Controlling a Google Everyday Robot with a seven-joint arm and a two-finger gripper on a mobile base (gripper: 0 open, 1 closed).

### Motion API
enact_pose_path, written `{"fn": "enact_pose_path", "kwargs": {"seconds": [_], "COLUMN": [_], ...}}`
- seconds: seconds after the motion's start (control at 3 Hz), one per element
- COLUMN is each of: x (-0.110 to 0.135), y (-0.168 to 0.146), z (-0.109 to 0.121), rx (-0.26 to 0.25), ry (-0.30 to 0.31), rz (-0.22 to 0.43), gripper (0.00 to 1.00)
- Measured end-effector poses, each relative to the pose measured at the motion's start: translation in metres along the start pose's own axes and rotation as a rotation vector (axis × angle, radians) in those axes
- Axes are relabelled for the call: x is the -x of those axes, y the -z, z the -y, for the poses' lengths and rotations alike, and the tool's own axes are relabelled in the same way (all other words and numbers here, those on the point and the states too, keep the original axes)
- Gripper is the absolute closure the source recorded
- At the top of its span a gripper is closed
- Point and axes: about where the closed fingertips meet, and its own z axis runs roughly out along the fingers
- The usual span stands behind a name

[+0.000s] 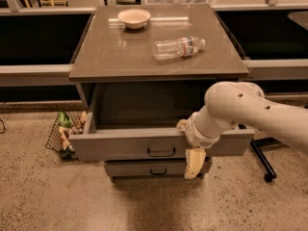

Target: Open top drawer

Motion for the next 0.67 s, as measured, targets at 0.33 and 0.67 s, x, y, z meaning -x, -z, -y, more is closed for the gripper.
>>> {"fn": "enact_pose_path", "kwargs": {"seconds": [0.33,0.67], "x": [0.002,0.006], "y": [0.01,0.023], "z": [0.007,0.015], "rx": [-0.02,-0.053], "ry": [0.022,0.045], "rz": [0.0,-0.009], "gripper": [0.0,0.0]}}
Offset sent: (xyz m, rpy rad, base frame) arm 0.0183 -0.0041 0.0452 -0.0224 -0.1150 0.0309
